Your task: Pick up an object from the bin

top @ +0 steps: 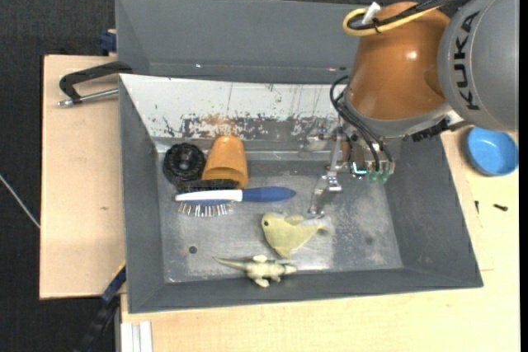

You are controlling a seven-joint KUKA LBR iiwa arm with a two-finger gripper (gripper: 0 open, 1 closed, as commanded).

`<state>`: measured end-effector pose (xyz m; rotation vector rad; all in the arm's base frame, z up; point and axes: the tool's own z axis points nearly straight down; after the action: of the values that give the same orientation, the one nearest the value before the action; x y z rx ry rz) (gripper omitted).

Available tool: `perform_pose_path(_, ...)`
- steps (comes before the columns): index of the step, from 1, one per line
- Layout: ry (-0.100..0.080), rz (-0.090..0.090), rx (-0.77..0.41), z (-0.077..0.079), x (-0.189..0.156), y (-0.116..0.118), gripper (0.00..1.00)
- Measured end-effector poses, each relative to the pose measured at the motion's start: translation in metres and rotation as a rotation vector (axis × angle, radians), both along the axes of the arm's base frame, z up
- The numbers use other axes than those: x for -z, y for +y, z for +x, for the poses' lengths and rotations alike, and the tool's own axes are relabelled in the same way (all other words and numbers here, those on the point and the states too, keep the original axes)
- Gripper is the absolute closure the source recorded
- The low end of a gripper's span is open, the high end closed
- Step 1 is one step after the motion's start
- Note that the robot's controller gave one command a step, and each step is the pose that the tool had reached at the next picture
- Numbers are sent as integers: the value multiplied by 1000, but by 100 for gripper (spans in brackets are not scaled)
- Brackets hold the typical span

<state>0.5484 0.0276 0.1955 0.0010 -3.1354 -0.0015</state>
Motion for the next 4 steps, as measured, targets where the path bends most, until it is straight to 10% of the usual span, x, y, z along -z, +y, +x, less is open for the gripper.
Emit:
perform_pose_path(1,-4,1,98,0,108,31,0)
perform_pose_path(2,-14,1,99,3,103,30,100)
perform_pose_path(3,-15,2,202,8,60,42,100)
perform_pose_path(4,-11,0,202,7,62,42,0)
